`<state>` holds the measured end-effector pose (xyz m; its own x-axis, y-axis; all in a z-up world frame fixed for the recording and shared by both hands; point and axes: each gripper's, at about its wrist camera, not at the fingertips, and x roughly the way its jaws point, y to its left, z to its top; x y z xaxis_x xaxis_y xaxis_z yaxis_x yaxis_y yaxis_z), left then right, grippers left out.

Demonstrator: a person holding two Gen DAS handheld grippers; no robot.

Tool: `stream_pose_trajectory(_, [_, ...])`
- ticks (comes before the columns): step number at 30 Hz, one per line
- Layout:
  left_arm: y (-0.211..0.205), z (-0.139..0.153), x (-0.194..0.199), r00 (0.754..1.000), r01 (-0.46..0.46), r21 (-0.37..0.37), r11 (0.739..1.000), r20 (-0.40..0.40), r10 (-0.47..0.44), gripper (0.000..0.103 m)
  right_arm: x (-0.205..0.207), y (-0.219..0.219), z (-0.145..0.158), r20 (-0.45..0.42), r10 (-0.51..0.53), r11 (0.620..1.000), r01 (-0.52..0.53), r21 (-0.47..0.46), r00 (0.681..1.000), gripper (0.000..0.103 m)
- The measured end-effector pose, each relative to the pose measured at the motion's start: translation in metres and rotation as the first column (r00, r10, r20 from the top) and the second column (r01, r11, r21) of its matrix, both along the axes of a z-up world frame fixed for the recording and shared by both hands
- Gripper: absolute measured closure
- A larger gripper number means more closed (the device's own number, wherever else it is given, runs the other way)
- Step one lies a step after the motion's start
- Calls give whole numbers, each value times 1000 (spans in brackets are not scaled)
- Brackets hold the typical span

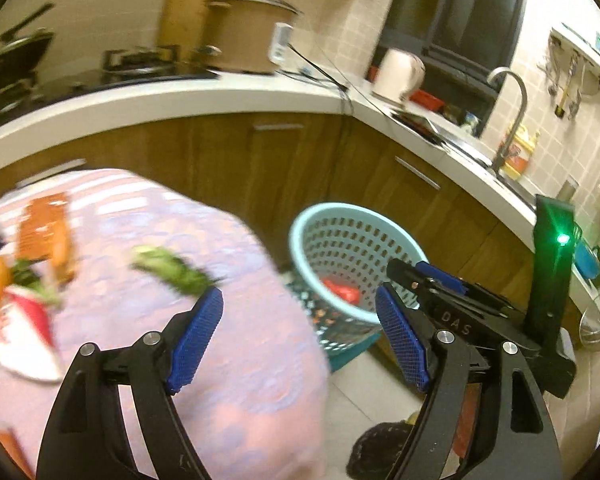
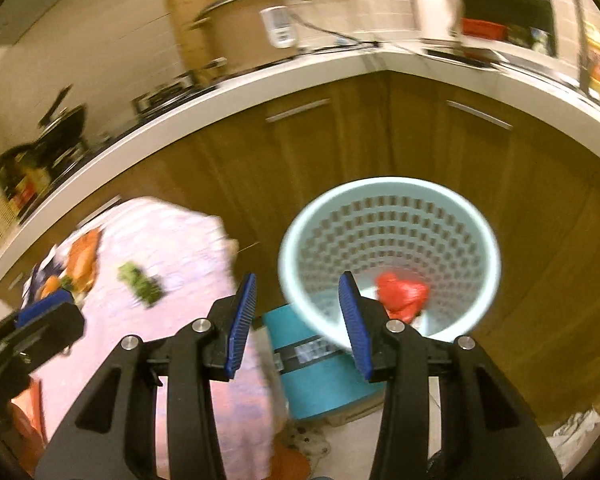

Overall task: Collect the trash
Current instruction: 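Grasp the orange paper cup with the left tool while the right tool grasps the bok choy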

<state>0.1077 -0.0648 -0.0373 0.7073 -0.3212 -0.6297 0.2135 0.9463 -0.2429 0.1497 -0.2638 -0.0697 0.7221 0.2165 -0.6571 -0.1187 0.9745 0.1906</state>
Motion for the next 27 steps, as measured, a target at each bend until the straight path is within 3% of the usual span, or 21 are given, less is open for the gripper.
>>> stream_pose_trajectory(8, [94, 11, -71, 983, -184, 35, 982, 26, 183, 25, -23, 71, 1, -5, 133, 990, -133, -35, 991, 63])
stream_pose_trajectory(15, [177, -2, -136, 929, -369, 77, 926, 17, 369, 22, -38, 109, 2, -4, 188, 980, -188, -61, 982, 63])
stream_pose_trajectory(20, [223, -23, -167, 888, -454, 93, 886, -30, 459, 21, -45, 128, -1, -10, 218, 973, -218, -74, 976, 61])
stream_pose_trajectory(24, [248, -42, -182, 865, -492, 82, 867, -73, 497, 21, -49, 143, -3, -16, 244, 965, -245, -94, 970, 61])
stream_pose_trajectory(27, [263, -55, -183, 868, -485, 4, 874, -120, 482, 21, -52, 152, -1, -13, 260, 960, -260, -105, 966, 61])
